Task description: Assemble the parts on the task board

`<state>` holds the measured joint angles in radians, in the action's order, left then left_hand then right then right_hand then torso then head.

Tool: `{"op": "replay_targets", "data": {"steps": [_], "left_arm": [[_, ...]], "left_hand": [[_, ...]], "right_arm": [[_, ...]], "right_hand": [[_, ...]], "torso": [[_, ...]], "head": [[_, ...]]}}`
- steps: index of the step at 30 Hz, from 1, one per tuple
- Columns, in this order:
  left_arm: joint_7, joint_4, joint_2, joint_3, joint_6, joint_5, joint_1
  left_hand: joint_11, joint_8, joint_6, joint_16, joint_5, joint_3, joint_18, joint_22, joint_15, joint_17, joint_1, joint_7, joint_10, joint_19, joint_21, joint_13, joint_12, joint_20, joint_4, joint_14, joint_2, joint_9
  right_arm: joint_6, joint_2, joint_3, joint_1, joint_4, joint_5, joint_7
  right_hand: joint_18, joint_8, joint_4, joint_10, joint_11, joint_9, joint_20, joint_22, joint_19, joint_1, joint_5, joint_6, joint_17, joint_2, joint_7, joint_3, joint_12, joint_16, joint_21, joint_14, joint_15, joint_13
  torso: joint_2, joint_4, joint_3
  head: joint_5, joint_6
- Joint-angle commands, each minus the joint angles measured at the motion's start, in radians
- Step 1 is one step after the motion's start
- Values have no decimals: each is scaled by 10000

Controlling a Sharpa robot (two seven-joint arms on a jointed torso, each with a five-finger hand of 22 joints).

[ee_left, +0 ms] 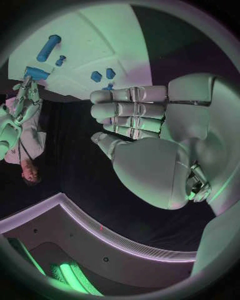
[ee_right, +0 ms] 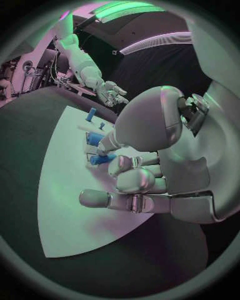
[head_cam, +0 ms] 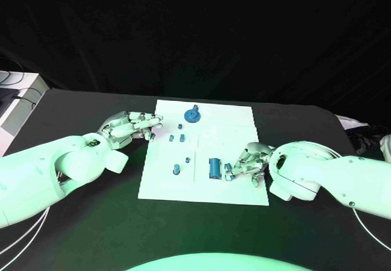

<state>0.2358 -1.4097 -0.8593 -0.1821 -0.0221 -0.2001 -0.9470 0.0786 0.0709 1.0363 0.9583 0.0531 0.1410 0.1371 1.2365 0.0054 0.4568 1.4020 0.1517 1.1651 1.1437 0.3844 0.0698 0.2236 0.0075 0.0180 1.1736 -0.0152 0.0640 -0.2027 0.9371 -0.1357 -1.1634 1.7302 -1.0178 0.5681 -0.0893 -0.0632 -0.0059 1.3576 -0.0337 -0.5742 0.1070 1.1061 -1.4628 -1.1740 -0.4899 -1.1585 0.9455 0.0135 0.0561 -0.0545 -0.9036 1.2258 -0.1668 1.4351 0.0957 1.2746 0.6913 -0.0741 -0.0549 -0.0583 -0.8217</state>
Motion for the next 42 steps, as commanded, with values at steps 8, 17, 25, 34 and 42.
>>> {"op": "replay_targets", "data": {"steps": [8, 17, 25, 34, 42], "left_arm": [[43, -20, 11, -6, 97, 39, 1], [31, -22, 2, -6, 98, 38, 1], [31, -18, 1, -6, 99, 38, 1], [30, -11, 1, -5, 95, 38, 1], [28, -8, 7, -5, 100, 38, 1]], "left_hand": [[-14, 1, -74, -40, 26, -21, -137, 13, 13, -10, -52, -4, 39, 88, -42, 8, 42, 4, 0, -21, 4, 11], [-16, 3, -73, -39, 26, -26, -137, 22, 13, -12, -62, -9, 40, 96, -57, 9, 43, 2, 11, -20, 5, 11], [-16, 3, -73, -39, 26, -26, -137, 22, 13, -12, -62, -9, 40, 96, -57, 9, 43, 2, 11, -20, 5, 11], [-16, 3, -73, -39, 26, -26, -137, 22, 13, -12, -62, -9, 40, 96, -57, 9, 43, 2, 11, -20, 5, 11], [-11, 2, -80, -41, 25, -36, -137, 28, 15, -15, -78, -7, 30, 103, -75, 8, 39, 4, 28, -19, 0, 11]], "right_arm": [[-41, -28, -40, 71, 25, -84, -35], [-194, -9, -40, 85, 52, -93, -100], [-298, 28, -40, 95, 74, -85, -157], [-377, 72, -40, 99, 84, -70, -167], [-484, 76, -40, 99, 76, -67, -196]], "right_hand": [[11, -12, -791, -9, -48, 554, 6, -146, -410, 410, 1231, -76, 12, -101, -75, -728, -43, -9, 48, 57, -1, 1], [-3, -16, -68, -11, -5, 971, -13, -315, -404, 188, 1674, -141, 10, -186, -33, 377, -38, 3, -28, 53, -18, -26], [-24, -25, 412, -10, 6, 1039, -32, -408, -401, 328, 1318, -148, 17, -170, -21, 1180, -30, 23, -94, 57, -35, -49], [-22, -23, 552, 5, 1, 1043, -24, -471, -389, 288, 1124, -176, 28, 145, -32, 1440, -55, 44, -159, 54, -22, -48], [14, -21, 438, 51, -62, 1059, 17, -485, -384, -3, 596, -212, 22, 872, -112, 809, -99, 43, -191, 56, 25, -28]], "torso": [[-2, -2, -7], [-3, -4, -4], [-3, 0, 0], [-1, 3, 9], [-3, -3, 8]], "head": [[-1, -8], [8, -14], [9, -5], [-8, 10], [-14, 10]]}}
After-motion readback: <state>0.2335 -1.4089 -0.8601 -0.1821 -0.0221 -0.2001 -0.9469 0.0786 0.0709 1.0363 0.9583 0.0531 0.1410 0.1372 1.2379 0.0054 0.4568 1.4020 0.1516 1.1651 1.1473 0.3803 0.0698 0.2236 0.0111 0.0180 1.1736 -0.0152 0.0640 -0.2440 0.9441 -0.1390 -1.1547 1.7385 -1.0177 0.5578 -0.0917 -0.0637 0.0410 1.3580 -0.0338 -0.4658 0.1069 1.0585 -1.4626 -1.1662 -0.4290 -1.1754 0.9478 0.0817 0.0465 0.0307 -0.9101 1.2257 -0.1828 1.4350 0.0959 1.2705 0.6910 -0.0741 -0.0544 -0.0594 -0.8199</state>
